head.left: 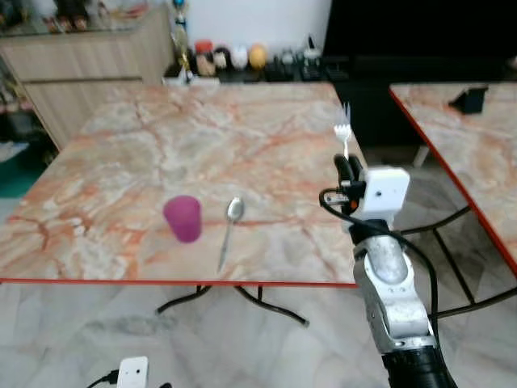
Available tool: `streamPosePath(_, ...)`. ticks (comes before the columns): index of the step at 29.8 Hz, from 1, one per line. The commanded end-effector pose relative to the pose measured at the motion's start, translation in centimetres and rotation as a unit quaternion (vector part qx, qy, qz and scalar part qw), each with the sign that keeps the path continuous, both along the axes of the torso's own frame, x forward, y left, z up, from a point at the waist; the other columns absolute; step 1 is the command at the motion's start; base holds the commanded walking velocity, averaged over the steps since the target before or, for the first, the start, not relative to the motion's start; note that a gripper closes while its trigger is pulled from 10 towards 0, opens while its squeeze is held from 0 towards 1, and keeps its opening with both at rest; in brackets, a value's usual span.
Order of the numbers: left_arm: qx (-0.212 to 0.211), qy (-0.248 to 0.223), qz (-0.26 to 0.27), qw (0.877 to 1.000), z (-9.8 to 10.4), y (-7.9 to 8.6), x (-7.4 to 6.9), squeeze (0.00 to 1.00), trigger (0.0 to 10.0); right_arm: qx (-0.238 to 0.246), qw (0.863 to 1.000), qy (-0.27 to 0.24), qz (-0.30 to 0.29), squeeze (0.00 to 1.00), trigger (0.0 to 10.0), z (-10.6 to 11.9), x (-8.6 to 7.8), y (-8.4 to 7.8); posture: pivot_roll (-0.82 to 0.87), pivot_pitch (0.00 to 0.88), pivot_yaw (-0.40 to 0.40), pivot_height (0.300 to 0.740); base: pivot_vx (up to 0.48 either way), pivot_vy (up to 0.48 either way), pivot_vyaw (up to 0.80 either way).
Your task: Setting the table
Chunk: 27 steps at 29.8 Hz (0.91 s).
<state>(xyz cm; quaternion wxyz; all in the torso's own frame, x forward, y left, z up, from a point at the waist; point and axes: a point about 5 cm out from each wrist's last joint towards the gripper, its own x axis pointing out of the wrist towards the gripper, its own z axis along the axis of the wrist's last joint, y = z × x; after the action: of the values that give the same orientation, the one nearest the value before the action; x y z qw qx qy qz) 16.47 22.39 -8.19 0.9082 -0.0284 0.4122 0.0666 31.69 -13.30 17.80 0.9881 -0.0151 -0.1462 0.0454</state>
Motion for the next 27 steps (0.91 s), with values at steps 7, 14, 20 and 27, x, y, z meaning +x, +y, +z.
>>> streamPosePath(7, -0.008, -0.014, 0.003, 1.000, 0.12, -0.61, 0.45, 0.00, 10.0, 0.007, 1.000, 0.005, 0.000, 0.00, 10.0, 0.06, 0.27, -0.15, -0.09, 0.000, 0.052, 0.740, 0.000, -0.480, -0.46)
streamPosePath(14, -0.011, -0.025, 0.000, 1.000, 0.29, -0.96, 0.86, 0.00, 10.0, 0.002, 1.000, -0.001, -0.001, 0.00, 10.0, 0.41, 0.42, -0.22, -0.10, 0.000, 0.054, 0.740, 0.000, -0.480, 0.00)
streamPosePath(20, -0.011, -0.023, -0.001, 1.000, 0.22, -1.06, 0.76, 0.00, 10.0, -0.002, 1.000, -0.003, -0.003, 0.00, 10.0, 0.50, 0.45, -0.24, -0.10, 0.000, 0.054, 0.740, 0.000, -0.480, 0.00)
streamPosePath(27, -0.013, -0.020, -0.002, 1.000, 0.13, -1.24, 0.65, 0.00, 10.0, -0.002, 1.000, -0.003, 0.001, 0.00, 10.0, 0.48, 0.44, -0.10, -0.10, 0.000, 0.054, 0.740, 0.000, -0.480, 0.00)
